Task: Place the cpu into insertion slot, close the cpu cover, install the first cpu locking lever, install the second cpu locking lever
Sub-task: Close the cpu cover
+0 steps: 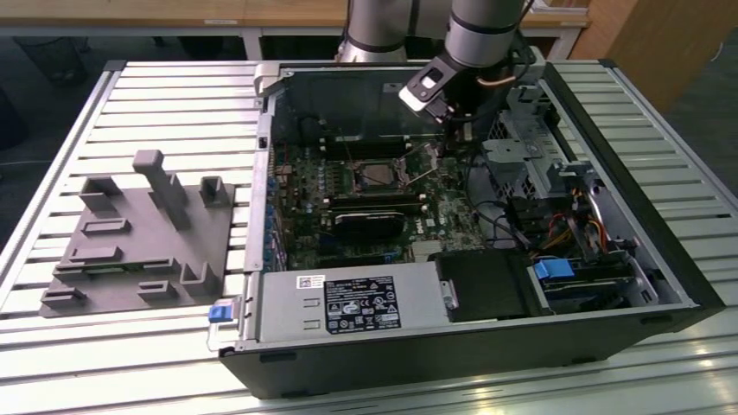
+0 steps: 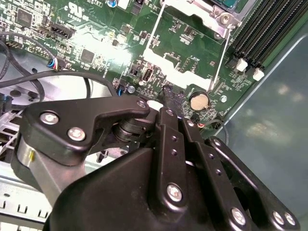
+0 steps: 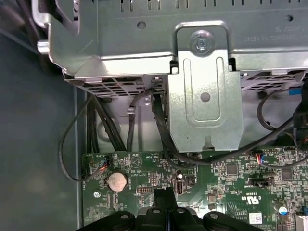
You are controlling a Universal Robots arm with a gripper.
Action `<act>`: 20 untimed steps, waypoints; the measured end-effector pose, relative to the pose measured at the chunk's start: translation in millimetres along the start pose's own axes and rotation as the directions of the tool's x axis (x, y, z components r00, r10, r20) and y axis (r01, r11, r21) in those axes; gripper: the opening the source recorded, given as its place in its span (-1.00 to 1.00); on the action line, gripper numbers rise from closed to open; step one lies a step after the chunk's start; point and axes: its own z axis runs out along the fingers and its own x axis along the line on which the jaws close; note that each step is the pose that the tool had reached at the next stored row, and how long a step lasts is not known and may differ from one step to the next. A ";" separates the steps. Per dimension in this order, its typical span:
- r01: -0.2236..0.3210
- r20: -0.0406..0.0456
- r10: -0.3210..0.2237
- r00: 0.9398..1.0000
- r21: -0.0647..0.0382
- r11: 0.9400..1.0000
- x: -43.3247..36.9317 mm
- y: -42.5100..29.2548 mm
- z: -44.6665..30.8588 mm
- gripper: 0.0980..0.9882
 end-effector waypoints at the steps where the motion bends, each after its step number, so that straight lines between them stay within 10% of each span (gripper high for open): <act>1: 0.000 0.000 0.000 1.000 0.000 1.000 0.0 0.0 1.0 -0.98; 20: 0.000 0.000 0.000 1.000 0.000 1.000 -0.6 -9.4 3.4 -0.98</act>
